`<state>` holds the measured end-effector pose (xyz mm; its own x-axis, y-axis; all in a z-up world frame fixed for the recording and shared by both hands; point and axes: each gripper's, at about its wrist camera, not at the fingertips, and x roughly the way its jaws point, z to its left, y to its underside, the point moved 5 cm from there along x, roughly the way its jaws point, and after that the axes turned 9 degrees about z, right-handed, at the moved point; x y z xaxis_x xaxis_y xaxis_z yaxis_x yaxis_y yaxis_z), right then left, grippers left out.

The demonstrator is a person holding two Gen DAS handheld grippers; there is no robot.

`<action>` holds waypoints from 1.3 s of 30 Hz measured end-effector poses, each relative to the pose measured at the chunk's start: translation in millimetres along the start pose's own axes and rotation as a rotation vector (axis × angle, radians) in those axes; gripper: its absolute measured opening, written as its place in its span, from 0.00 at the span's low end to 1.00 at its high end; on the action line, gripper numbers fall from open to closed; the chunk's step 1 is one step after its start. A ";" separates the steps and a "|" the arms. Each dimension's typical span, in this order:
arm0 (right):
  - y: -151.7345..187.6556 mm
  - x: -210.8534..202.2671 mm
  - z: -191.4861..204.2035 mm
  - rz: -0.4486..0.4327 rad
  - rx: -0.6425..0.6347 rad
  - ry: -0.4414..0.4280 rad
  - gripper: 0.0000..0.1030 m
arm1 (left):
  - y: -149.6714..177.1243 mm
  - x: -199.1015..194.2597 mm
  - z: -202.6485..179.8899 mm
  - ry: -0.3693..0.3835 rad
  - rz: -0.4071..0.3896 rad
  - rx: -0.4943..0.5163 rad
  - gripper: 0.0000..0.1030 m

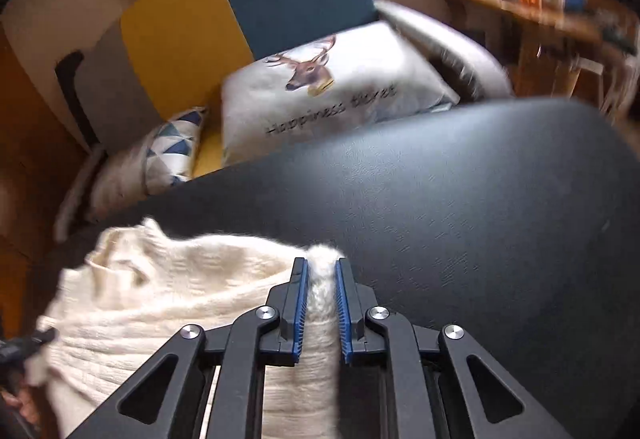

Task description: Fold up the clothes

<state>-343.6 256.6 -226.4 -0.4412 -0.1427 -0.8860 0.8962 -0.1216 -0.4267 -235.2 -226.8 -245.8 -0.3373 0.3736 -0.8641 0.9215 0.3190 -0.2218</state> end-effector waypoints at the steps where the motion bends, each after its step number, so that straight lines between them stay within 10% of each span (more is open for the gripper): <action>1: 2.5 7.0 -4.5 0.025 -0.003 0.035 0.05 | 0.5 1.3 -1.2 -0.015 0.004 0.002 0.07; 13: 36.9 -57.6 13.7 -0.009 -0.141 -0.116 0.05 | 17.9 -6.6 7.6 0.146 0.083 -0.108 0.14; 16: 54.3 -50.1 37.3 0.044 -0.220 -0.128 0.25 | 19.7 -7.4 4.1 0.219 0.096 -0.144 0.15; 18: 61.5 -33.9 48.2 0.081 -0.245 -0.079 0.55 | 16.4 -9.9 -0.4 0.146 0.057 -0.114 0.09; 22: 72.5 -5.6 58.7 0.078 -0.293 0.056 0.58 | 12.2 -5.8 -3.2 -0.051 0.042 -0.056 0.06; 25: 77.1 -7.6 58.2 0.032 -0.280 0.073 0.59 | 11.2 -10.5 -4.3 -0.010 0.026 -0.057 0.07; 32: 74.1 -30.7 63.0 0.022 -0.188 0.040 0.62 | 70.6 -81.5 61.4 0.265 -0.084 -0.293 0.18; 39: 105.6 -38.0 164.5 0.034 -0.308 -0.190 0.78 | 190.8 -165.8 223.3 0.279 -0.313 -0.740 0.20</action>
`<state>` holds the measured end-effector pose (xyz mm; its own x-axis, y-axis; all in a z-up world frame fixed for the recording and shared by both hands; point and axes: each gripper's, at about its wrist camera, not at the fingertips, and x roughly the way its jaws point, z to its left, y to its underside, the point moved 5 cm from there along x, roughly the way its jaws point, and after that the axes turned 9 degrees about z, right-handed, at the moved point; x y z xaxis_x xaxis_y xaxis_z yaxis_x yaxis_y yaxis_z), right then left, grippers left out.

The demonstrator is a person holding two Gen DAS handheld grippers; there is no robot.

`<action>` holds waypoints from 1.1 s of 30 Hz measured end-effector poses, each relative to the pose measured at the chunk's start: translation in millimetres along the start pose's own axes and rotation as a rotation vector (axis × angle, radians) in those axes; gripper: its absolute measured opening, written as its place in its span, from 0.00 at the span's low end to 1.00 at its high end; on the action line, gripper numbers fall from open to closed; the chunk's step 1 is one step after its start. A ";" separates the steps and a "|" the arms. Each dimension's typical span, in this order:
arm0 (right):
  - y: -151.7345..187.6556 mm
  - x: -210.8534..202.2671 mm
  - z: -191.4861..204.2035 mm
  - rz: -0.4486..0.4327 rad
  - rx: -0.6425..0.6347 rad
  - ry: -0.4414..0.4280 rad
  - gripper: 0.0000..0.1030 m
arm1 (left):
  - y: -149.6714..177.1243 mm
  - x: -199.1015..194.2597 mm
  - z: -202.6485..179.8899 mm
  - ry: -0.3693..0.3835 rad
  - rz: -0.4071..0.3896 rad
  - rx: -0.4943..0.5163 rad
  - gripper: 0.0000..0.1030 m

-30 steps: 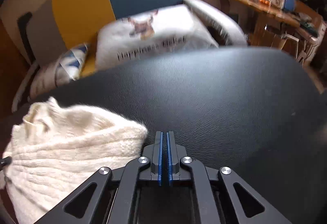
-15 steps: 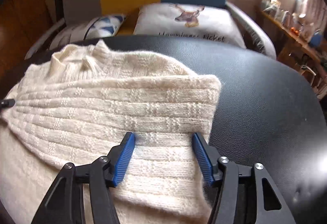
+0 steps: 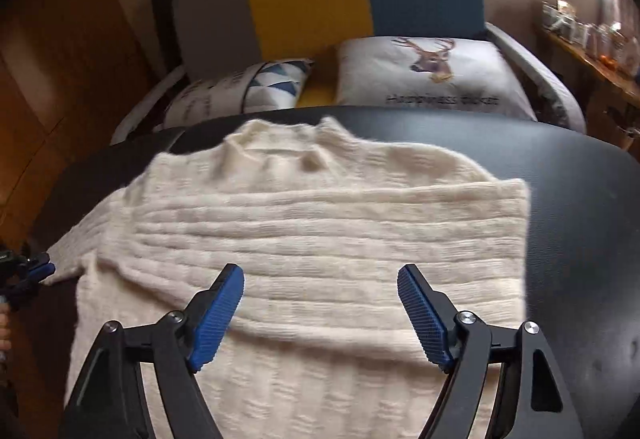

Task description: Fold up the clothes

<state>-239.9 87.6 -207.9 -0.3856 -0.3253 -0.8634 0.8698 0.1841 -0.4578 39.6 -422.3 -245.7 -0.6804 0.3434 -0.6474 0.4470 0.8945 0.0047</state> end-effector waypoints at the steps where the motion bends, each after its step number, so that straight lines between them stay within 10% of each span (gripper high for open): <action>1: 4.1 6.3 12.3 0.011 -0.004 -0.018 0.78 | -9.1 -18.7 21.1 0.000 -0.046 -0.062 0.20; 11: 21.1 38.9 83.9 0.059 -0.029 -0.102 0.80 | -74.0 -78.7 104.5 -0.002 -0.227 -0.315 0.24; 22: -6.4 37.8 97.8 0.054 -0.102 -0.014 0.80 | -102.5 -51.2 93.8 0.010 -0.231 -0.366 0.27; 26: -21.5 52.9 99.2 0.091 -0.138 0.041 0.80 | -107.5 -47.3 96.5 0.002 -0.241 -0.410 0.04; 33: -24.0 83.6 90.7 0.158 -0.121 0.119 0.81 | -115.4 -46.7 54.6 0.001 -0.270 -0.277 0.04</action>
<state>-265.1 -28.2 -249.9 -0.2873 -0.1733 -0.9420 0.8817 0.3365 -0.3308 51.4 -557.3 -257.6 -0.7528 0.0855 -0.6527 0.0784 0.9961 0.0401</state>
